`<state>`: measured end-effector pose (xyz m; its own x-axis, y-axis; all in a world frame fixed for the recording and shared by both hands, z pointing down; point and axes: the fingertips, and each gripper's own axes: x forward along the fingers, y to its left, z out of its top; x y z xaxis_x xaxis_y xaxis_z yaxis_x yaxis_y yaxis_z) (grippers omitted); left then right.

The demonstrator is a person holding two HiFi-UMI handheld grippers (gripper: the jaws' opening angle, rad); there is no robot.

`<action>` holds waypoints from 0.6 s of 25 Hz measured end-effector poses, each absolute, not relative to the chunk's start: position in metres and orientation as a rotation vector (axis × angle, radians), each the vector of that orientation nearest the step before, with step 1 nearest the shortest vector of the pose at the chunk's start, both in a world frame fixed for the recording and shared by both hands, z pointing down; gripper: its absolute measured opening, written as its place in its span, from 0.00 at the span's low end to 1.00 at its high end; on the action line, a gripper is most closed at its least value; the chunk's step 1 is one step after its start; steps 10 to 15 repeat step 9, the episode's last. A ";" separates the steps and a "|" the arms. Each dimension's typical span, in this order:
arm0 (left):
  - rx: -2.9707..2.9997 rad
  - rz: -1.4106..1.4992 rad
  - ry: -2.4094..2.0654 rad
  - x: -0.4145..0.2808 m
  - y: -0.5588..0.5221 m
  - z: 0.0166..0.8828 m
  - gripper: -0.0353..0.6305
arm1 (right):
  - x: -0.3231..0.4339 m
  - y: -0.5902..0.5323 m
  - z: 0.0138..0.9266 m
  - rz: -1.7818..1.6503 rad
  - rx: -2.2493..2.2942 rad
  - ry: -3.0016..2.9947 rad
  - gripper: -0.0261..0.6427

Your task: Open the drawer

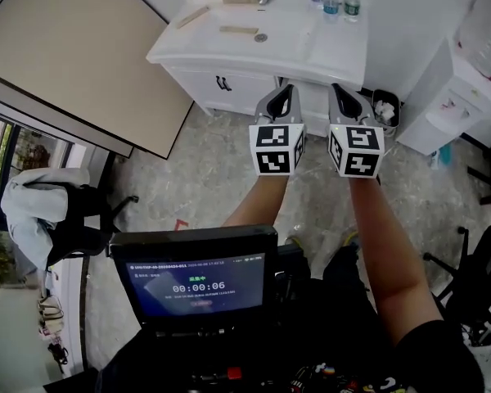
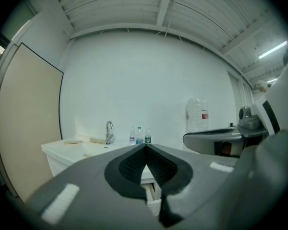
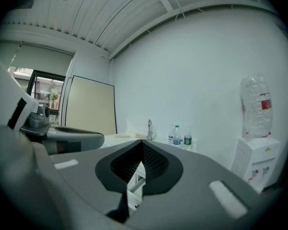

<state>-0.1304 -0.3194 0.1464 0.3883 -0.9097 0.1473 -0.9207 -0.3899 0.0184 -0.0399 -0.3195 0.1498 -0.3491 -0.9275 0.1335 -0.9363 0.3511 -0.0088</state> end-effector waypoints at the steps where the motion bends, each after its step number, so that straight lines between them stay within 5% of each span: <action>1: 2.537 0.173 -1.677 -0.130 -0.319 0.146 0.06 | -0.040 -0.319 0.149 0.125 1.729 -2.494 0.07; 15: 2.556 0.151 -1.663 -0.118 -0.331 0.139 0.06 | -0.024 -0.326 0.139 0.088 1.759 -2.473 0.07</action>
